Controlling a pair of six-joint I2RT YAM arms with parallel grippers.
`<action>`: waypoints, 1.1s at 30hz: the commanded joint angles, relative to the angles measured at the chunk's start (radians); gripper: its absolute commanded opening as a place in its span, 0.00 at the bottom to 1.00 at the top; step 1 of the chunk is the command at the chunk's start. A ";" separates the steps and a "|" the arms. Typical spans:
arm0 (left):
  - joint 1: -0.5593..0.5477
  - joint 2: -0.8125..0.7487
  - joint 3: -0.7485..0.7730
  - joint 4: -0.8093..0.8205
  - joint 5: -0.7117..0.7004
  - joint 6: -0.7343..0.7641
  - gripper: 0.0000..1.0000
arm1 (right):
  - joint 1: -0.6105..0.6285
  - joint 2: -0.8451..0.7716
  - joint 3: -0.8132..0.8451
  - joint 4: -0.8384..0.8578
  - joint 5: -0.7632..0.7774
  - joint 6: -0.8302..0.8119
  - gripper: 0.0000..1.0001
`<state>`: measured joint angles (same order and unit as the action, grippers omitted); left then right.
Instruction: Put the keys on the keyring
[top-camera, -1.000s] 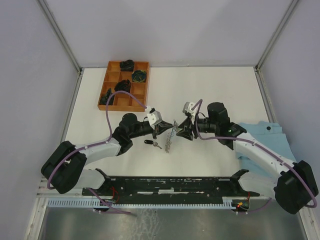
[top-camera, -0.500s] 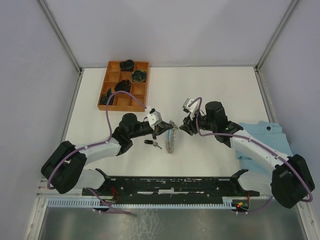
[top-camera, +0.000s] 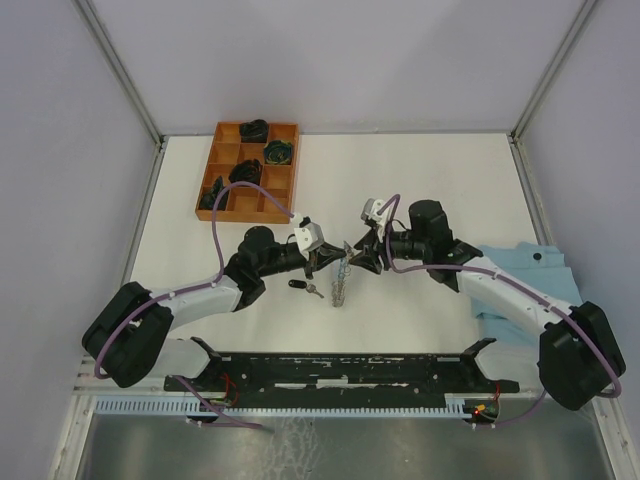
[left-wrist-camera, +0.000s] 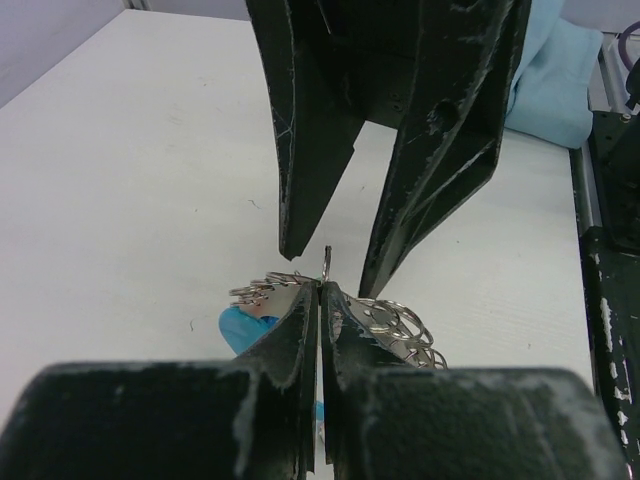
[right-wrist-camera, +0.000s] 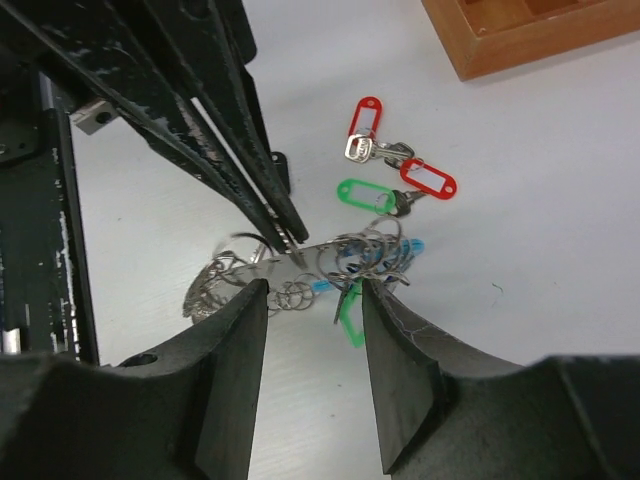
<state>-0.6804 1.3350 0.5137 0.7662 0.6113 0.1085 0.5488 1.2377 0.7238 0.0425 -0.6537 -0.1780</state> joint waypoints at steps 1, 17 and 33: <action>0.002 -0.002 0.047 0.075 -0.001 -0.032 0.03 | 0.010 -0.048 0.048 0.010 -0.128 0.033 0.51; -0.002 -0.016 0.045 0.051 0.019 0.005 0.03 | 0.017 -0.145 0.149 -0.280 0.072 -0.178 0.47; -0.002 -0.056 0.113 -0.158 0.039 0.093 0.03 | 0.017 0.006 0.295 -0.418 -0.106 -0.499 0.41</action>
<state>-0.6811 1.3231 0.5678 0.6304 0.6315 0.1471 0.5674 1.2285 0.9623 -0.3359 -0.6903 -0.5610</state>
